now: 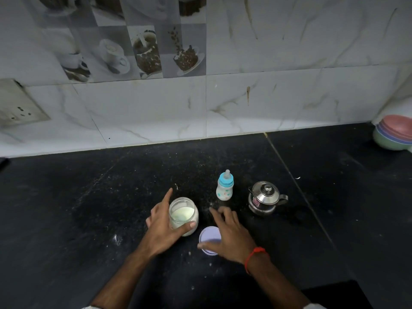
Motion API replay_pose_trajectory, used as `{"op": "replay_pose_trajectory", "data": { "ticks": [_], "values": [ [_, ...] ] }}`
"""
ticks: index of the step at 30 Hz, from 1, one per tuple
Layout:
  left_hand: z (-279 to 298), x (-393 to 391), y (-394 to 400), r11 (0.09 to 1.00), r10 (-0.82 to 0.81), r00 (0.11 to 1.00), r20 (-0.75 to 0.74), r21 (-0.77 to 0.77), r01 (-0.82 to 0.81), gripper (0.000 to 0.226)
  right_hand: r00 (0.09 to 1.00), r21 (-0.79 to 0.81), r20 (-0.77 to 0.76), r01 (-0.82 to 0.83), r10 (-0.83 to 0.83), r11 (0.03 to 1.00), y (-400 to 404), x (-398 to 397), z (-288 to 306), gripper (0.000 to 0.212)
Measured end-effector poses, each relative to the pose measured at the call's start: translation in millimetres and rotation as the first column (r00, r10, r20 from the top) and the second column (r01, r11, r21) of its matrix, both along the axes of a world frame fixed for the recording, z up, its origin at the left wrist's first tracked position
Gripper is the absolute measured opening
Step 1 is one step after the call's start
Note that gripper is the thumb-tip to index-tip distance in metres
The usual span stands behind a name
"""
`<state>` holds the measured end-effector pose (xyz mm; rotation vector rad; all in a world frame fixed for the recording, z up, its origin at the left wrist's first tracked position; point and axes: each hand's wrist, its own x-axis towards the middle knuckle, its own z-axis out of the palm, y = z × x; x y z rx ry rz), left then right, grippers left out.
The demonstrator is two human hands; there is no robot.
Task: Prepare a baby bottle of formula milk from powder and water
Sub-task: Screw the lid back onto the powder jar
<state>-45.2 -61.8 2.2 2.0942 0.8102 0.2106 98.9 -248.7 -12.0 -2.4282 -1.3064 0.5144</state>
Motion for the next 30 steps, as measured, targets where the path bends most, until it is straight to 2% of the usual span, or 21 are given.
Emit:
{"op": "replay_pose_trajectory", "data": {
  "ticks": [2,5,8,12,13,15,18,22,25,27,30],
  "values": [
    [-3.3,0.3,-2.6,1.000,-0.012,1.000,-0.008,-0.027,0.012,0.126,0.998,-0.139,-0.036,-0.065,0.060,0.988,-2.1,-7.3,-8.7,0.108],
    [-3.8,4.5,-3.3,0.999,-0.005,1.000,0.009,-0.032,0.005,0.117,0.997,-0.147,-0.016,-0.078,0.077,0.986,-3.3,-14.4,-19.2,0.093],
    [-1.2,8.2,-3.4,1.000,-0.017,1.000,-0.008,-0.022,0.017,0.115,0.999,-0.070,-0.048,-0.018,0.015,0.997,-6.8,-16.0,-21.4,0.082],
    [-3.1,5.8,-4.1,0.996,-0.078,0.997,0.029,-0.050,0.080,0.108,0.958,0.160,-0.241,0.199,-0.158,0.967,-16.1,-9.0,-4.7,0.068],
    [-4.6,4.8,-4.2,0.995,-0.079,0.995,0.058,-0.057,0.082,0.107,0.930,0.240,-0.305,0.281,-0.203,0.929,-16.6,-7.0,2.0,0.063],
    [-4.3,4.1,-6.7,0.995,-0.064,0.989,0.136,-0.069,0.074,0.104,0.851,0.405,-0.464,0.451,-0.246,0.795,-14.2,-5.3,21.2,0.059],
    [10.6,7.1,-18.2,0.993,-0.059,0.966,0.252,-0.081,0.082,0.097,0.750,0.580,-0.656,0.573,-0.084,0.579,-4.1,-8.3,55.3,0.062],
    [33.2,14.4,-32.1,0.990,-0.117,0.928,0.354,-0.027,0.136,0.094,0.805,0.724,-0.593,0.529,0.009,0.443,11.7,-16.8,84.9,0.051],
    [49.5,18.0,-39.0,0.990,-0.128,0.910,0.395,0.000,0.140,0.090,0.909,0.786,-0.413,0.384,-0.052,0.484,17.2,-22.3,91.4,0.041],
    [58.6,19.4,-41.1,0.992,-0.117,0.902,0.416,0.015,0.122,0.088,0.947,0.806,-0.313,0.303,-0.068,0.509,17.6,-26.3,94.2,0.037],
    [67.8,19.4,-43.5,0.993,-0.119,0.894,0.432,0.039,0.113,0.088,0.953,0.815,-0.297,0.289,-0.067,0.503,17.2,-30.4,94.0,0.037]
  ]
}}
